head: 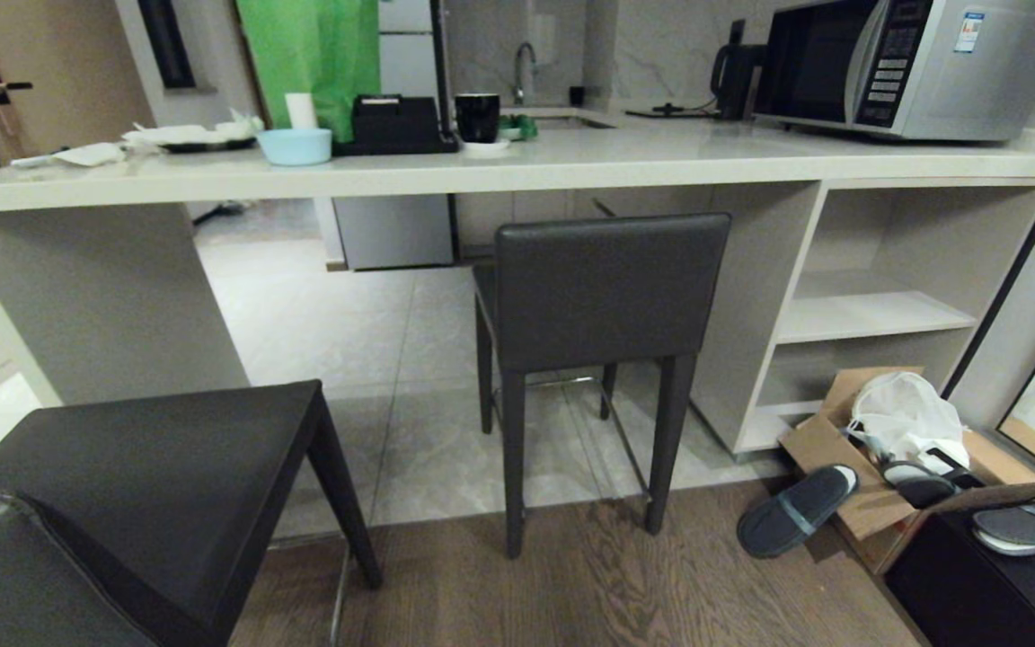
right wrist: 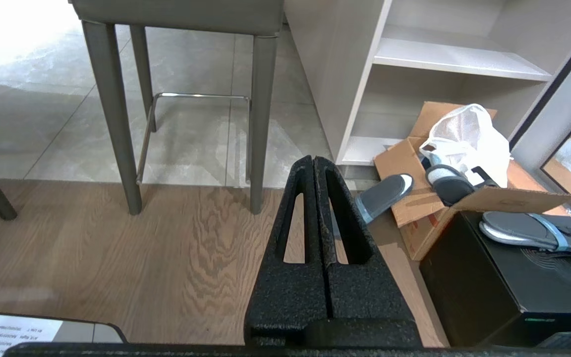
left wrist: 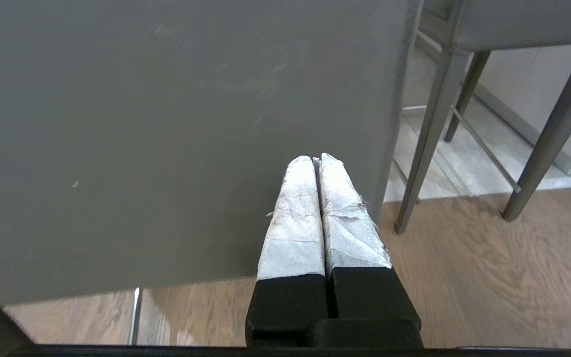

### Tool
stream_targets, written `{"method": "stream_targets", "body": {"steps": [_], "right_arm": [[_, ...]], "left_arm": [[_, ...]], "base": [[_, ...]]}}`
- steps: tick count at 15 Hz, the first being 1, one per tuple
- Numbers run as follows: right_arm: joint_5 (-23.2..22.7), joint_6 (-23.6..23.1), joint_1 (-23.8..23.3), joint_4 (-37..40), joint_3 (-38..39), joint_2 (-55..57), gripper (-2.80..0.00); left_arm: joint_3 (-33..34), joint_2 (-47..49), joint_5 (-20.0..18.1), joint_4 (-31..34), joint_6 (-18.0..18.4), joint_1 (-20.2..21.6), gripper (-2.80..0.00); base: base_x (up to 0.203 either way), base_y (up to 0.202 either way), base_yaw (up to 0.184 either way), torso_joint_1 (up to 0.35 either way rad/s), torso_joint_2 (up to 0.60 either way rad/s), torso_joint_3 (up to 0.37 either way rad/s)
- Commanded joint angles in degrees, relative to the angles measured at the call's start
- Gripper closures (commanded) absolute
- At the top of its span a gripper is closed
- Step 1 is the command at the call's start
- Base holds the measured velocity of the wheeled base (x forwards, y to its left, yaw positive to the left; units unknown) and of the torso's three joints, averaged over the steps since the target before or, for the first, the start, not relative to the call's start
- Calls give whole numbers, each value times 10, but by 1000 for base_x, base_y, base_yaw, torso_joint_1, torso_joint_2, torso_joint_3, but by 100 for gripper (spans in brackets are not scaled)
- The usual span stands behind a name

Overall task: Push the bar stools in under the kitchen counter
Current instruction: Push the gray chair back under the dining table

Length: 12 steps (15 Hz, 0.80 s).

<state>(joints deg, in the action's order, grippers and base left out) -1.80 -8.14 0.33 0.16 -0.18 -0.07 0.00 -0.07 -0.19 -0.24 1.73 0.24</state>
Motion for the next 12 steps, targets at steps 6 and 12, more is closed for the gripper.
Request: {"method": "stream_targets", "body": {"steps": [6, 12], "right_arm": [[0, 0, 0, 0, 0, 1, 0], [0, 0, 0, 0, 0, 1, 0]], "left_arm": [[2, 0, 0, 0, 1, 0, 0], [2, 0, -1, -1, 2, 0, 0]], "base": [[-173, 0, 0, 3, 7, 1], [-15, 0, 0, -1, 0, 1]]}}
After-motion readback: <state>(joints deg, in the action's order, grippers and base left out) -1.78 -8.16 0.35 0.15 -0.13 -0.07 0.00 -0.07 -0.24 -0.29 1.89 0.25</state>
